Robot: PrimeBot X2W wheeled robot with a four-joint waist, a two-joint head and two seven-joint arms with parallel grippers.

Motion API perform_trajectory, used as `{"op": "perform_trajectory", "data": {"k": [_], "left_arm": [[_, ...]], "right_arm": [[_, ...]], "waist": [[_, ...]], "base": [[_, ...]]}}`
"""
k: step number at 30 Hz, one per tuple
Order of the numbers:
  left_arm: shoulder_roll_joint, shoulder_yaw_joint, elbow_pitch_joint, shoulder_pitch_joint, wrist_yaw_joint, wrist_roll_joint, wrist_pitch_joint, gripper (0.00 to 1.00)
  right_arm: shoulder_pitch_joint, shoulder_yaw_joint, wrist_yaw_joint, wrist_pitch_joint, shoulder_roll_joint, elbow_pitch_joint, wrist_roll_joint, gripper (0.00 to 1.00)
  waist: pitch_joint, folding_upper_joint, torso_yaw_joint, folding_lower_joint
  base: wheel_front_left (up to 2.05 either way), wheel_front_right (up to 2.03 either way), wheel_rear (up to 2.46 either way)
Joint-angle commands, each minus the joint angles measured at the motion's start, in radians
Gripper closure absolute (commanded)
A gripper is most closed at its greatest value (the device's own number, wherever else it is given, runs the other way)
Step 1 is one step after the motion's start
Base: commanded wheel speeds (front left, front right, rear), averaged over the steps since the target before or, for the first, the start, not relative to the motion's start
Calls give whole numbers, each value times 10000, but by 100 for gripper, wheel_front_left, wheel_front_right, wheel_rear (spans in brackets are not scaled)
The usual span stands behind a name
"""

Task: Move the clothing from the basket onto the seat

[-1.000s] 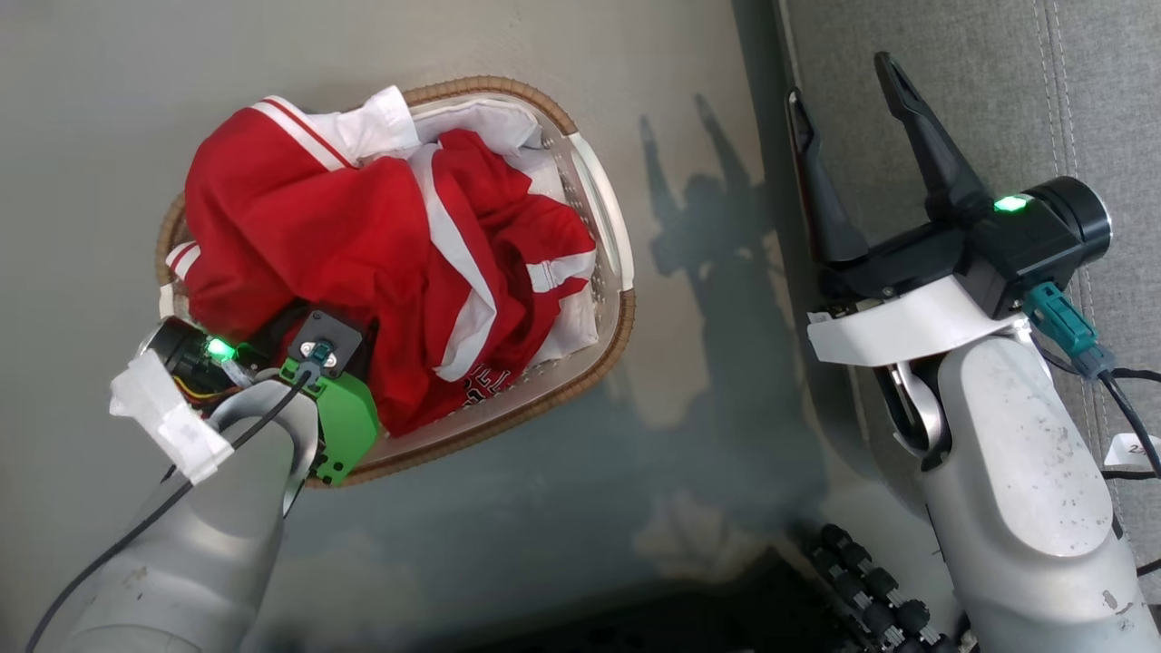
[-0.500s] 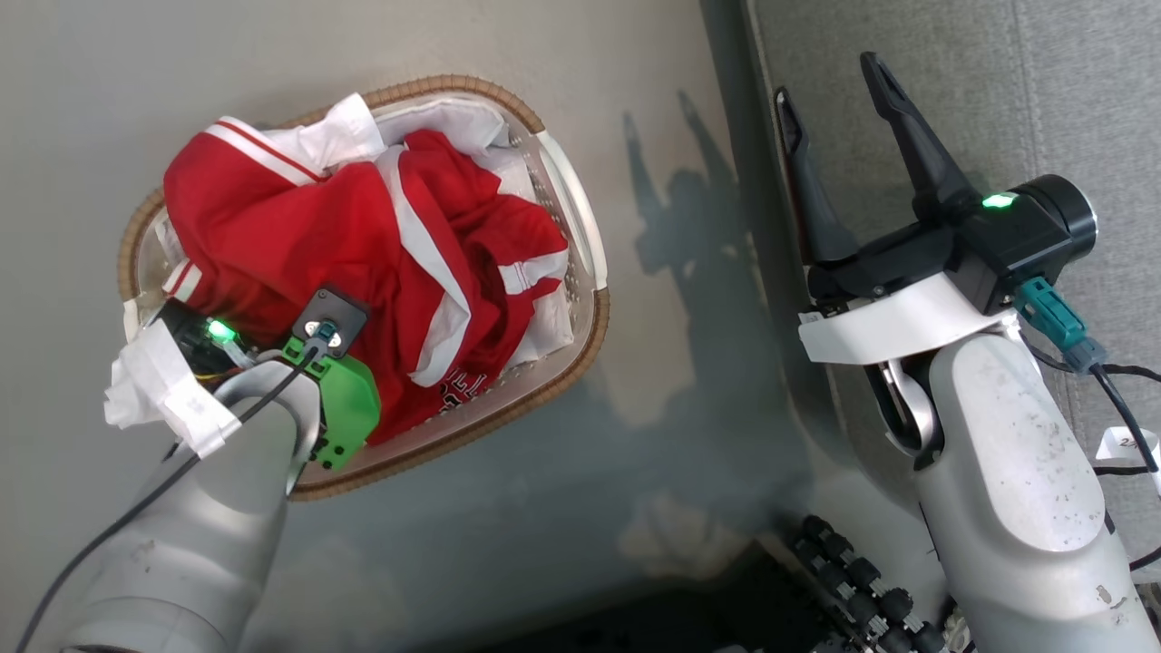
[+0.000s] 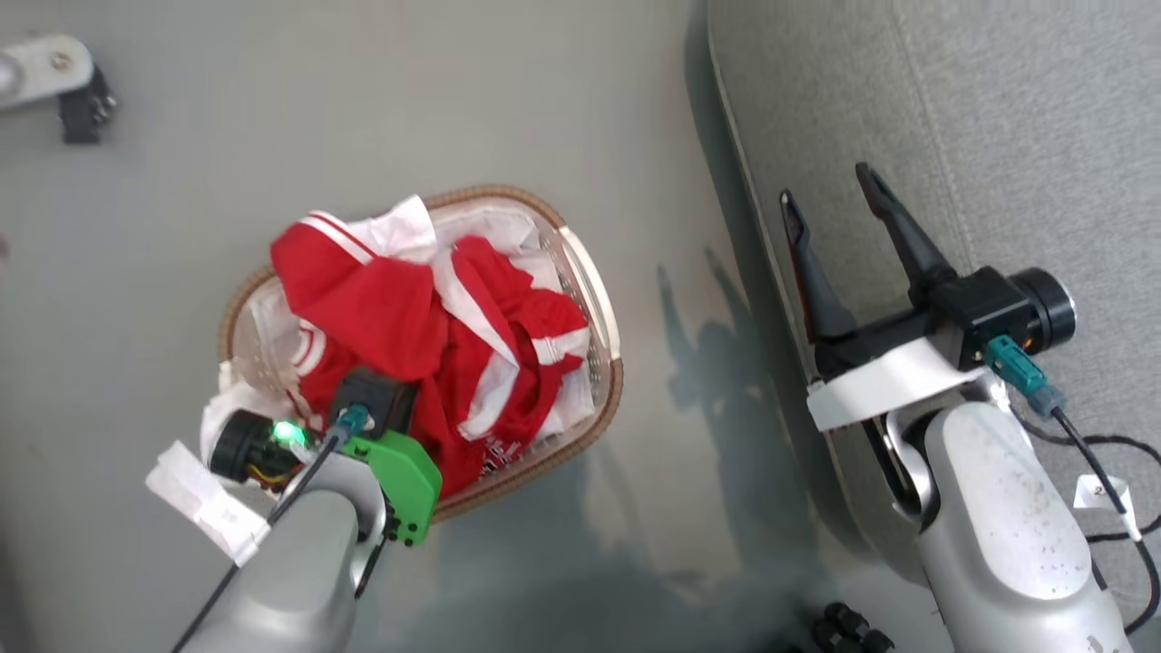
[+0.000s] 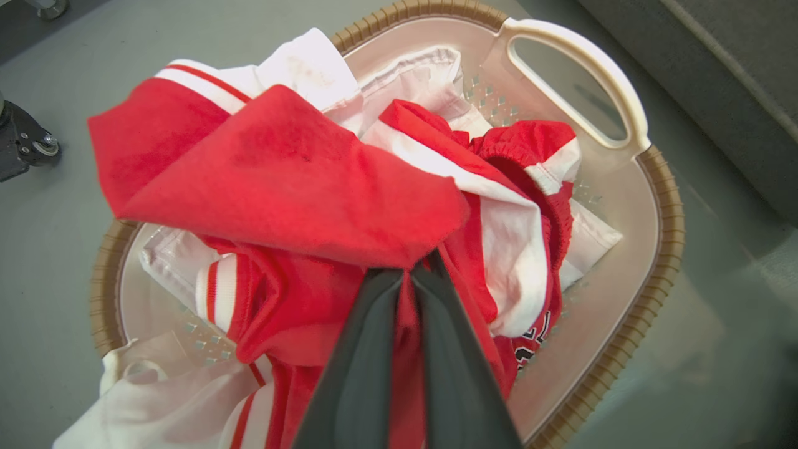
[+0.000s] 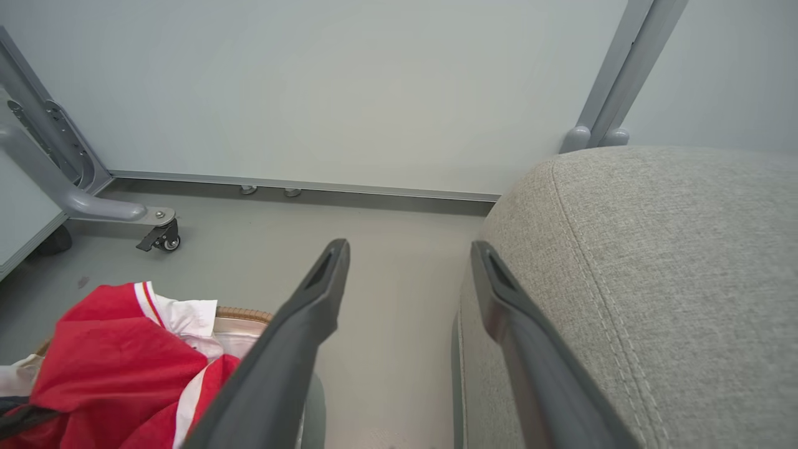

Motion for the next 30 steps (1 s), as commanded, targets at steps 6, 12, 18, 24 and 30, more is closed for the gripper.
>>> {"op": "perform_trajectory", "data": {"k": [6,12,18,24,30], "left_arm": [[-145,404,-1164,1229,153,-247,-8,100],[-239,888,-2568,2136,205,-290,-9,100],[-379,1334,-4085,2908,177,-157,-9,100],[-511,1694,-5515,3311,80,-147,-9,100],[-574,1938,-6659,3314,4,-235,-8,100]], "right_arm": [[852,-141,-6,-21,-45,463,102,0],[1509,-77,-6,-22,-45,725,521,0],[2124,6,-6,-21,-45,949,625,0],[2562,133,-6,-21,-46,1127,659,0],[2929,263,-6,-21,-43,1252,682,0]], "waist": [[-2643,0,911,0],[-3653,0,1181,0],[-4476,0,1366,0],[-5026,0,1440,0],[-5341,0,1465,0]], "base": [[0,0,0],[0,0,0],[0,0,0],[0,0,0],[0,0,0]]}}
